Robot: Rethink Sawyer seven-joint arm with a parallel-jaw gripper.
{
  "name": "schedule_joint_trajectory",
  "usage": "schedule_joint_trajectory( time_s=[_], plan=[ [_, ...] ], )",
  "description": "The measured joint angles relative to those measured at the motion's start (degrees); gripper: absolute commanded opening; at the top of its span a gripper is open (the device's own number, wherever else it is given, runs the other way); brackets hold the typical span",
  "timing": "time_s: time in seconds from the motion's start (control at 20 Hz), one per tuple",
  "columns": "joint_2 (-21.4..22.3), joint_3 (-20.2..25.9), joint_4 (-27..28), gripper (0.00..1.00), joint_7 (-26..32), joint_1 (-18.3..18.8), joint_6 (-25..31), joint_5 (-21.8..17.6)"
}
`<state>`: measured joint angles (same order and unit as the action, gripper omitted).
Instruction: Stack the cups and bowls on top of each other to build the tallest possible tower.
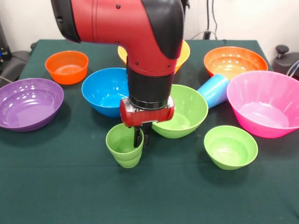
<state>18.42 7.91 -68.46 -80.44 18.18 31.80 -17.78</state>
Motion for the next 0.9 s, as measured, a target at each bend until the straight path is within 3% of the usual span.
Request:
schedule_joint_trajectory(
  time_s=[0.9],
  plan=[
    [-1.1,1.3,2.4,0.0,0.0,0.4,0.0,0.0]
  ],
)
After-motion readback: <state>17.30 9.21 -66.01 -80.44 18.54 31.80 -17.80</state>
